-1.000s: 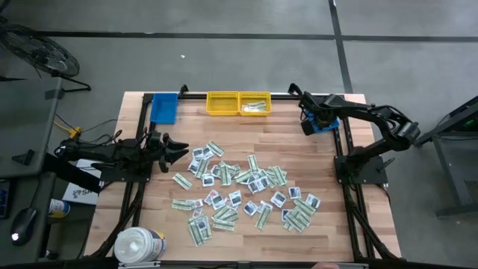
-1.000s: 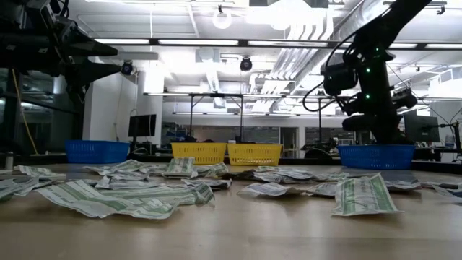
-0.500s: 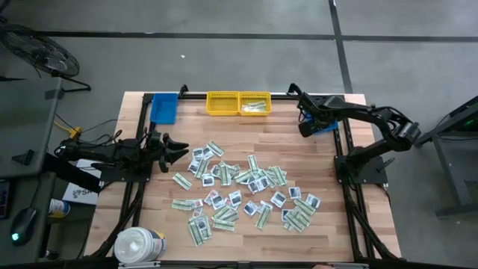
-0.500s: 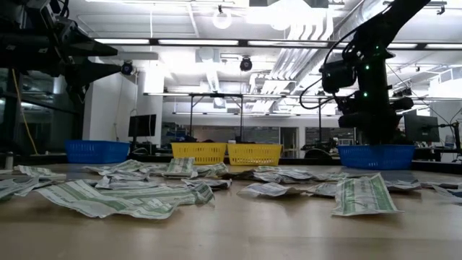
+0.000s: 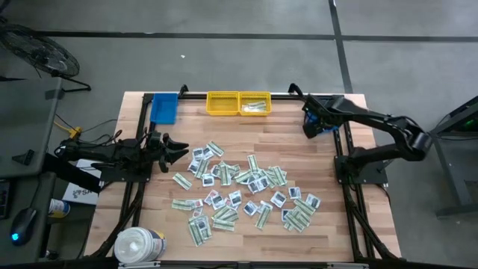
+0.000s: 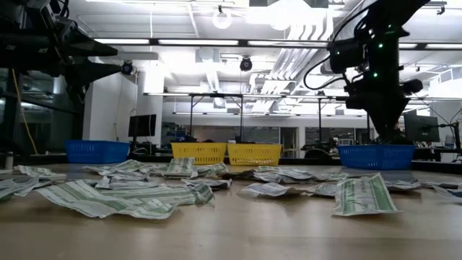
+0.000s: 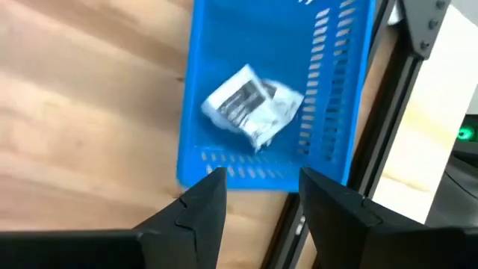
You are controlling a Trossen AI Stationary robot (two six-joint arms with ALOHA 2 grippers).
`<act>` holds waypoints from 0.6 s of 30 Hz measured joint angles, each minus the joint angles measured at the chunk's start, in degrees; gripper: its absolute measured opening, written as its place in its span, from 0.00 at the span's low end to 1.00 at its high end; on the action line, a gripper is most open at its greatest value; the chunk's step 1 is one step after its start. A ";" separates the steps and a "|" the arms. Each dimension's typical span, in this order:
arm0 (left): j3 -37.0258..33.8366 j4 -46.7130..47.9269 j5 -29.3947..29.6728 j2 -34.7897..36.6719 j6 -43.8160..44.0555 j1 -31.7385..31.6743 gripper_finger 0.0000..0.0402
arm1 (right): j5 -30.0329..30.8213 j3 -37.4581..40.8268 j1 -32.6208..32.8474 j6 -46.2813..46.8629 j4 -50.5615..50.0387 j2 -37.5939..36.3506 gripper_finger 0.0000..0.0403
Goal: Pick & Place First Aid Supplies
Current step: Put the black towelette pack into the right blue bin
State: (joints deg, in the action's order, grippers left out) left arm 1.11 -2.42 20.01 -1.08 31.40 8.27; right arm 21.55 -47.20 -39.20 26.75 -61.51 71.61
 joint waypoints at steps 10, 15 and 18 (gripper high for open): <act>0.00 -0.01 -0.02 0.00 -0.01 -0.01 0.40 | -9.88 0.00 15.47 8.03 -8.70 -1.98 0.38; 0.00 0.00 -0.02 0.00 -0.01 -0.02 0.40 | -15.47 0.20 25.58 13.78 -9.08 -1.98 0.36; 0.02 0.00 -0.02 -0.02 -0.02 0.00 0.40 | -18.15 0.20 31.39 19.06 -9.06 -1.98 0.36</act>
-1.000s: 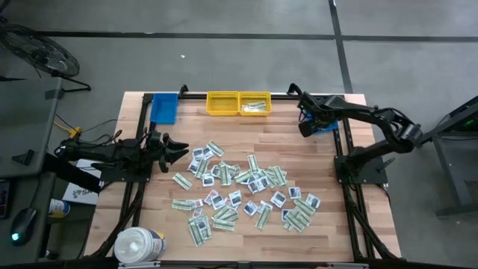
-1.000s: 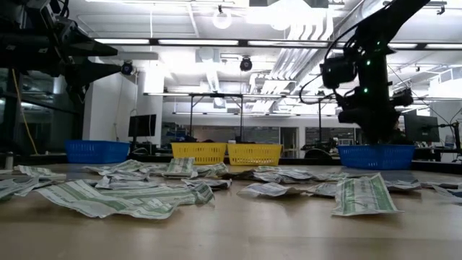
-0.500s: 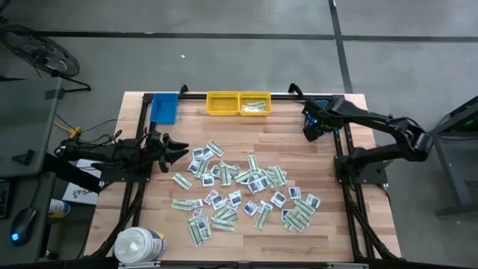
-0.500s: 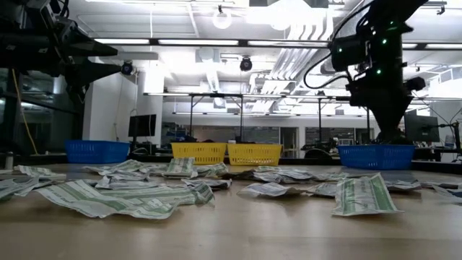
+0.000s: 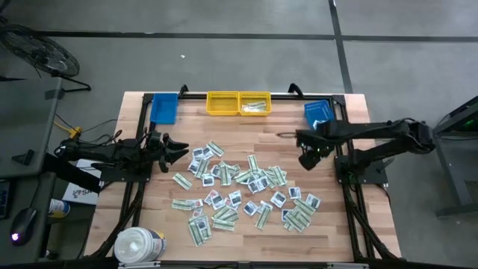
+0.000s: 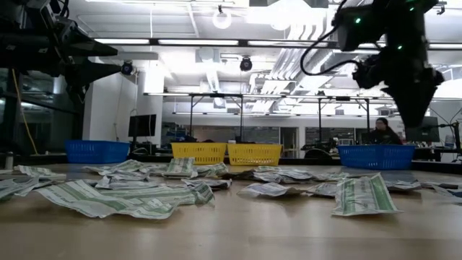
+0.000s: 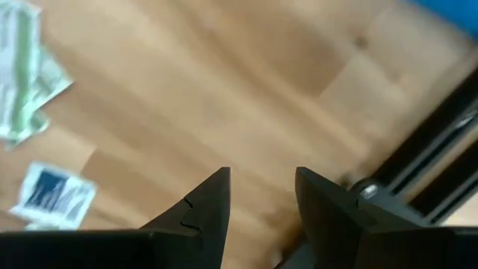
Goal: Pick & Place First Aid Supplies
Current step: Put the black towelette pack into the right blue bin
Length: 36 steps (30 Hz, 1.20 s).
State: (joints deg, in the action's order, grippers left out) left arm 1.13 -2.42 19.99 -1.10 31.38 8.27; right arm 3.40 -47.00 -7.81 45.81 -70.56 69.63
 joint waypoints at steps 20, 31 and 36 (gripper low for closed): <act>-0.01 0.00 0.01 0.00 0.01 -0.01 0.40 | -10.60 0.04 31.33 39.10 10.47 10.96 0.36; -0.01 0.00 0.01 0.01 0.01 -0.01 0.40 | -11.70 0.04 37.65 49.33 15.19 18.50 0.36; 0.00 0.00 0.02 0.02 0.00 -0.02 0.40 | -10.26 0.04 37.61 51.20 18.46 21.12 0.36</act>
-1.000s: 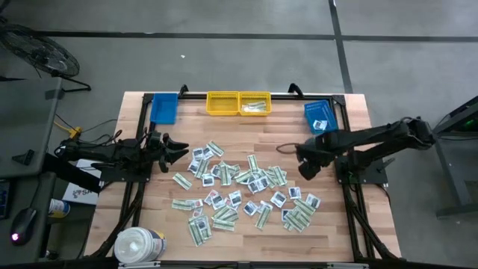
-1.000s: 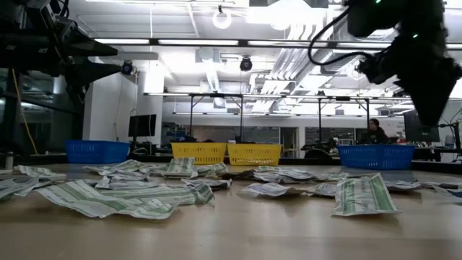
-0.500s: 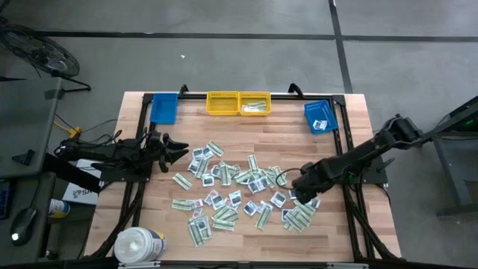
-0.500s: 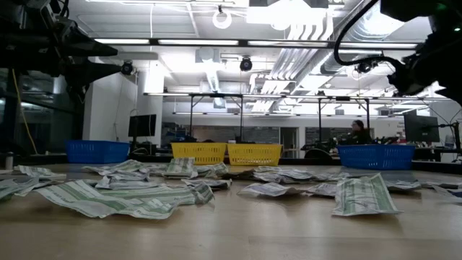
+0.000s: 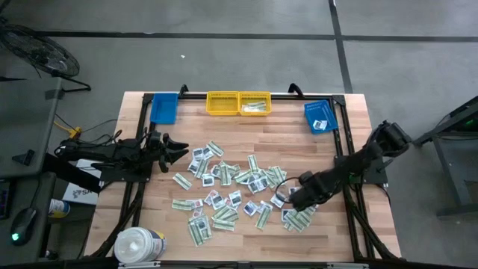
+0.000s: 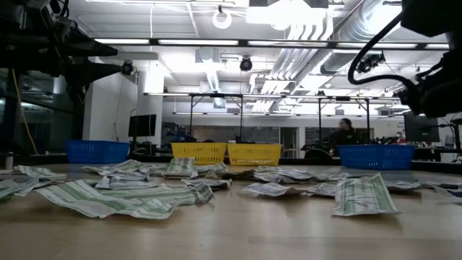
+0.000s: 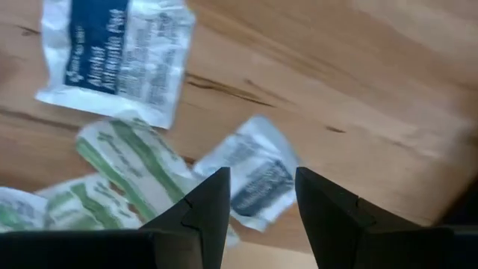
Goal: Pick & Place First Aid Supplies
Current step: Put the black towelette pack into the right blue bin
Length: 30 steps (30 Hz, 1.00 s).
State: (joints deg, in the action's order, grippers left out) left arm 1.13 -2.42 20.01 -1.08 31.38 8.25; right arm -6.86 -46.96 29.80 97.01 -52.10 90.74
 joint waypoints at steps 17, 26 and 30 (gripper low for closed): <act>0.00 -0.02 0.00 0.00 0.02 0.02 0.40 | -0.35 -0.15 -0.20 0.62 1.92 3.65 0.28; -0.01 -0.01 -0.01 -0.01 0.02 0.01 0.40 | -0.88 0.66 -0.20 0.53 4.85 3.69 0.12; 0.00 -0.02 -0.02 0.00 0.00 0.00 0.40 | -2.54 4.77 -0.34 1.49 11.49 2.74 0.08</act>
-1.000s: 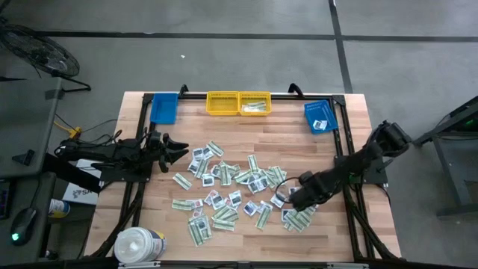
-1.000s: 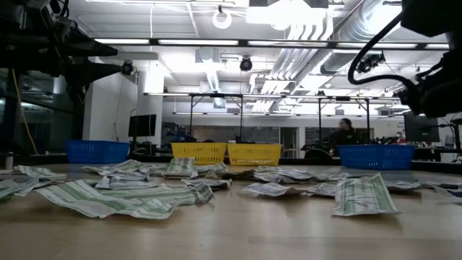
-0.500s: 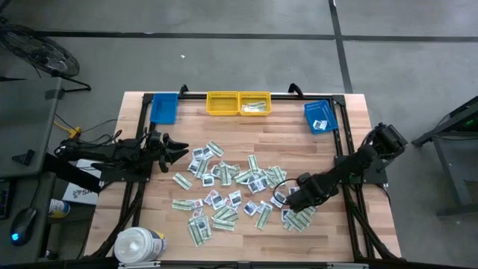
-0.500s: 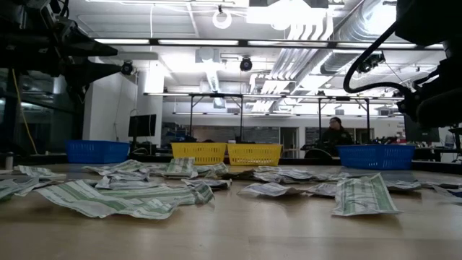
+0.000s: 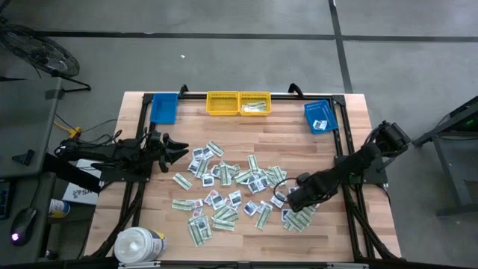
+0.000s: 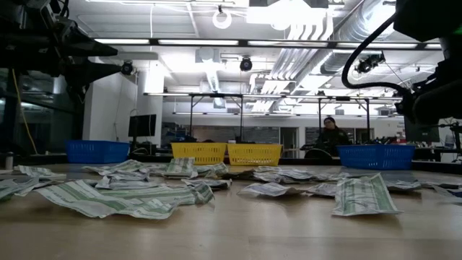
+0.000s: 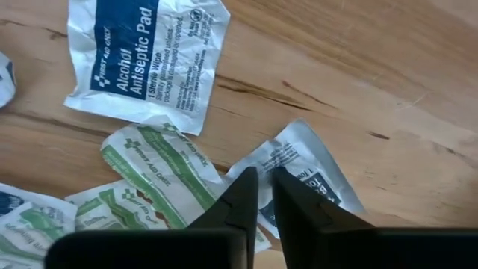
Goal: Pick & Place First Aid Supplies
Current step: Put the black towelette pack into the right blue bin
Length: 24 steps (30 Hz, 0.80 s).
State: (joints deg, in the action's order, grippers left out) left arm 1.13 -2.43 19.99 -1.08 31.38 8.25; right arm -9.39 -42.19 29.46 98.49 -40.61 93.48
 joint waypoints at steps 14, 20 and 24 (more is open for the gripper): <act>0.00 0.02 0.00 -0.01 0.01 0.02 0.40 | 3.87 -0.57 -0.48 -3.16 -2.89 -0.01 0.28; 0.00 0.02 0.00 -0.01 0.00 0.02 0.40 | 2.79 -0.57 -0.57 -2.95 -2.51 -0.01 0.28; 0.00 0.02 0.00 -0.02 0.02 0.02 0.40 | 2.68 -0.57 -0.60 -2.95 -2.65 -0.01 0.18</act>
State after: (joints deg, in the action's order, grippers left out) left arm 1.13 -2.42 19.99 -1.10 31.40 8.27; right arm -6.71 -42.76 28.86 95.55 -43.26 93.47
